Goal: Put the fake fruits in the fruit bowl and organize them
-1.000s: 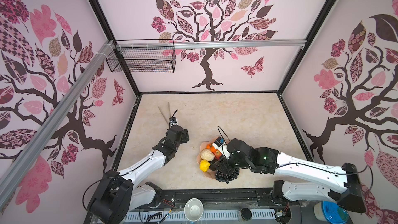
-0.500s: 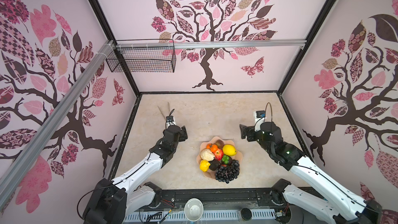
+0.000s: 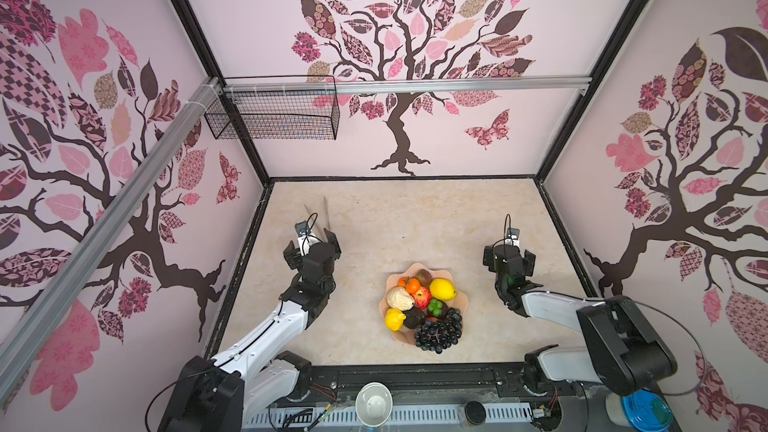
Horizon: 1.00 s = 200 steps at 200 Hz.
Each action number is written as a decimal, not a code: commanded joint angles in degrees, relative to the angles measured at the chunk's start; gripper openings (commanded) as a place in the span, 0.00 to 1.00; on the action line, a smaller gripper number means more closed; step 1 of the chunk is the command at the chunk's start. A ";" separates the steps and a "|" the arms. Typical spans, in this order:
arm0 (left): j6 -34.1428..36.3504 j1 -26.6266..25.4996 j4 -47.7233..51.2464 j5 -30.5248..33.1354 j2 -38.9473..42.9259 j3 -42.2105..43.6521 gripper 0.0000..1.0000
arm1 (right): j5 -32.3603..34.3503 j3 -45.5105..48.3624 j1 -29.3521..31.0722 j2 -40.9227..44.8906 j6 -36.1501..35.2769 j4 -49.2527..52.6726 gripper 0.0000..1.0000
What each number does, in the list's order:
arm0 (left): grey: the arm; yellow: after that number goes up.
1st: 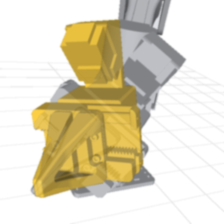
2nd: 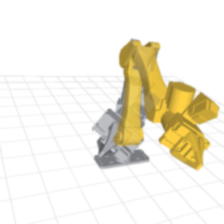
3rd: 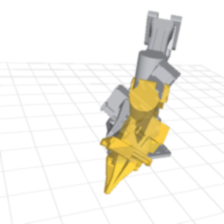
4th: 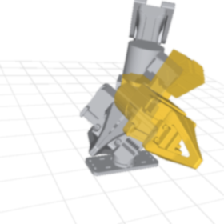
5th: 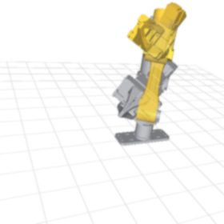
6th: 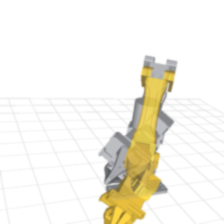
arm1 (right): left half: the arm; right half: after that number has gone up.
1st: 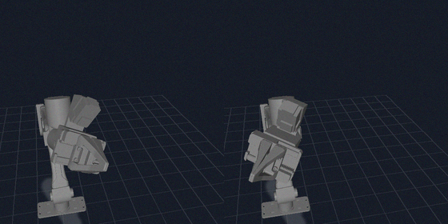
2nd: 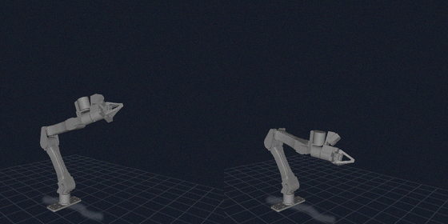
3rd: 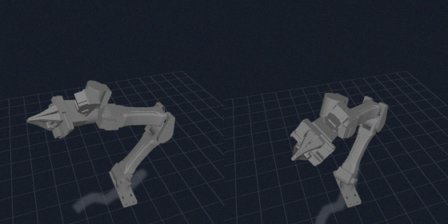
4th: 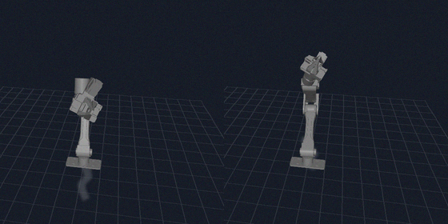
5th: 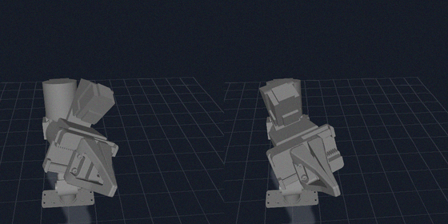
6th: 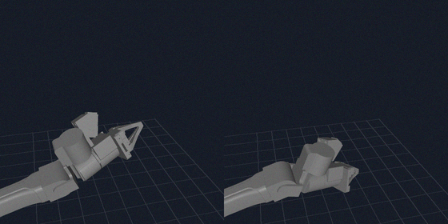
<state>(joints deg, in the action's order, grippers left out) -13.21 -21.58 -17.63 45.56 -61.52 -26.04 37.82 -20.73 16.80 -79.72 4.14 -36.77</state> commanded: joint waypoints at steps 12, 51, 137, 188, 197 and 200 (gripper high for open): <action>5.96 6.03 -12.41 -2.62 -2.41 5.47 0.98 | -3.10 2.72 -0.35 -4.08 -9.41 -22.22 1.00; 8.46 12.82 -29.29 -11.61 -15.38 8.84 0.98 | -16.22 3.86 -4.68 -6.70 -8.63 -27.78 1.00; 9.29 21.67 -34.90 -31.14 -28.15 4.90 0.98 | -23.70 5.04 -12.09 -9.90 -1.94 -31.32 0.99; 9.18 21.58 -34.10 -30.89 -27.96 4.79 0.98 | -23.65 4.83 -12.11 -9.83 -1.94 -30.80 1.00; 9.17 21.63 -33.99 -30.88 -27.85 4.82 0.98 | -23.67 4.91 -12.12 -9.84 -1.94 -30.91 1.00; 9.09 21.59 -33.45 -30.88 -27.68 4.74 0.98 | -23.68 4.83 -12.06 -9.84 -1.94 -30.85 1.00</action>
<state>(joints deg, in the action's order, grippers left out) -3.70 -0.03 -50.78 15.57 -89.73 -19.84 14.66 -15.07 4.73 -89.54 1.54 -66.70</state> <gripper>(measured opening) 0.981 0.996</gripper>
